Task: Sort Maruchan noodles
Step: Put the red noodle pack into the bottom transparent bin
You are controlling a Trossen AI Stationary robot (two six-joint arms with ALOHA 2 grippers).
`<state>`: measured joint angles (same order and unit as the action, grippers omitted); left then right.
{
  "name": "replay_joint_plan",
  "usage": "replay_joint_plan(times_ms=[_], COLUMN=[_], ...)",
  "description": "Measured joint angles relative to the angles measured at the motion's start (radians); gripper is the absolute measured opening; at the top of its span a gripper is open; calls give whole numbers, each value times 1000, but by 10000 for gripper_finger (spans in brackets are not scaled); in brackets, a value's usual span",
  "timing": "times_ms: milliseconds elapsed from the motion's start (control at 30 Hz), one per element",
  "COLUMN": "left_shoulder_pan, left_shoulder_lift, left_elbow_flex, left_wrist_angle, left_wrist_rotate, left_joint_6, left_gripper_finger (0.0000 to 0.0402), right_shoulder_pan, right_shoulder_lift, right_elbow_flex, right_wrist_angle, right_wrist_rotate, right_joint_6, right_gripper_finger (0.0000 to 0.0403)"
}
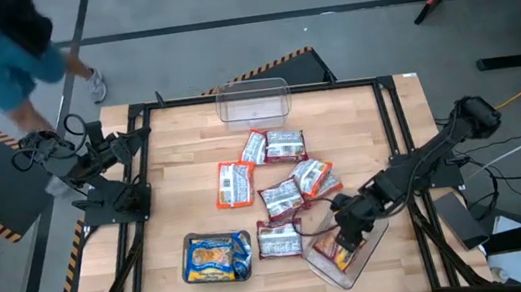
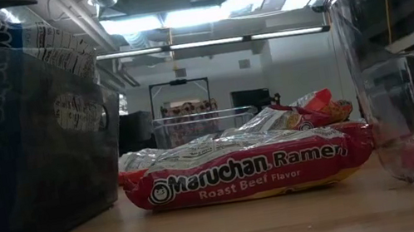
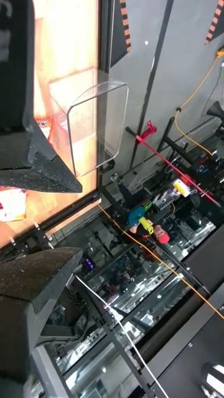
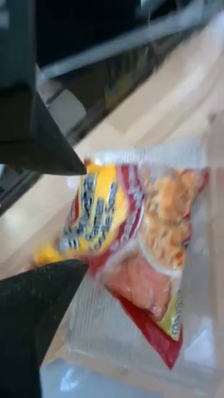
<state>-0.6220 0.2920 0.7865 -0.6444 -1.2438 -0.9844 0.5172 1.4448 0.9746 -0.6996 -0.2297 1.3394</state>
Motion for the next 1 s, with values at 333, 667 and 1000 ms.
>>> replay_joint_plan(times_ms=[333,667,1000], left_shoulder_pan=[0,0,0], left_shoulder_lift=[0,0,0], left_elbow_flex=[0,0,0], left_wrist_angle=[-13,-14,-23], left_wrist_rotate=[-2,5,44], left_joint_6=[0,-5,-3], left_gripper_finger=[147,147,147], right_shoulder_pan=[-125,-351,-475], right_shoulder_lift=[-74,91,339], right_elbow_flex=[225,259,258], right_wrist_angle=[-261,-72,52], right_wrist_rotate=[229,401,323], right_joint_6=[-215,-665,-749], right_gripper_finger=[220,237,356])
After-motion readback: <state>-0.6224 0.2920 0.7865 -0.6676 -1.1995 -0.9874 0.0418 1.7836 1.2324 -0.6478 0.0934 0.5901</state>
